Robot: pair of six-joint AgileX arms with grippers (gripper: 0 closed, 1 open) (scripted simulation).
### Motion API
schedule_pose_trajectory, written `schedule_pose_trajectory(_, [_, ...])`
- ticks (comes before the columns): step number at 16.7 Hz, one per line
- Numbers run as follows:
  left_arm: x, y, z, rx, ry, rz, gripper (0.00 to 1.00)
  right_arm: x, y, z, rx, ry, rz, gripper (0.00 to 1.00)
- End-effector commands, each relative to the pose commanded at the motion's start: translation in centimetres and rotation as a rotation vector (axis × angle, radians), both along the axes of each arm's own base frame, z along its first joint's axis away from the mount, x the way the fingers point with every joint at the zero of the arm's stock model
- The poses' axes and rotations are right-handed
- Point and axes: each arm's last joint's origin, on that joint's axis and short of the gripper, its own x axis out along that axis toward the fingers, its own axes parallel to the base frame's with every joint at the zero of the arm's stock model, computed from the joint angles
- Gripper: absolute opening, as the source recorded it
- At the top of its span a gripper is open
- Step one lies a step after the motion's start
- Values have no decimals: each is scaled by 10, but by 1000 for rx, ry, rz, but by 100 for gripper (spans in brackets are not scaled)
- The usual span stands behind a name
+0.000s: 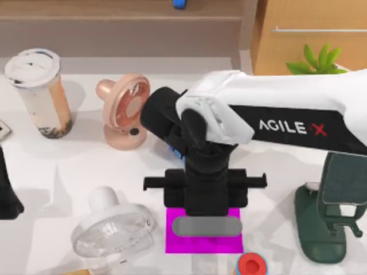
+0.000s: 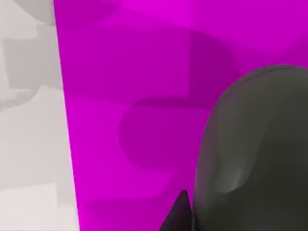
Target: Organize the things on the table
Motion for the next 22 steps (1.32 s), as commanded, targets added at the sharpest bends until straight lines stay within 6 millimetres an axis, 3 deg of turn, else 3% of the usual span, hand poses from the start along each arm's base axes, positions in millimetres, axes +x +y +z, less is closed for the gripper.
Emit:
schedule_pose_trajectory(7, [0,0,0,0,0,0,100,0,0,0,0,0,0,98])
schedule_pose_trajectory(17, [0,0,0,0,0,0,100,0,0,0,0,-1,-1,100])
schedule_pose_trajectory(19, [0,0,0,0,0,0,100,7,-3,12,29,-22,-48,100])
schedule_pose_trajectory(22, [0,0,0,0,0,0,100,30,-21,46,102,-73,-233,100])
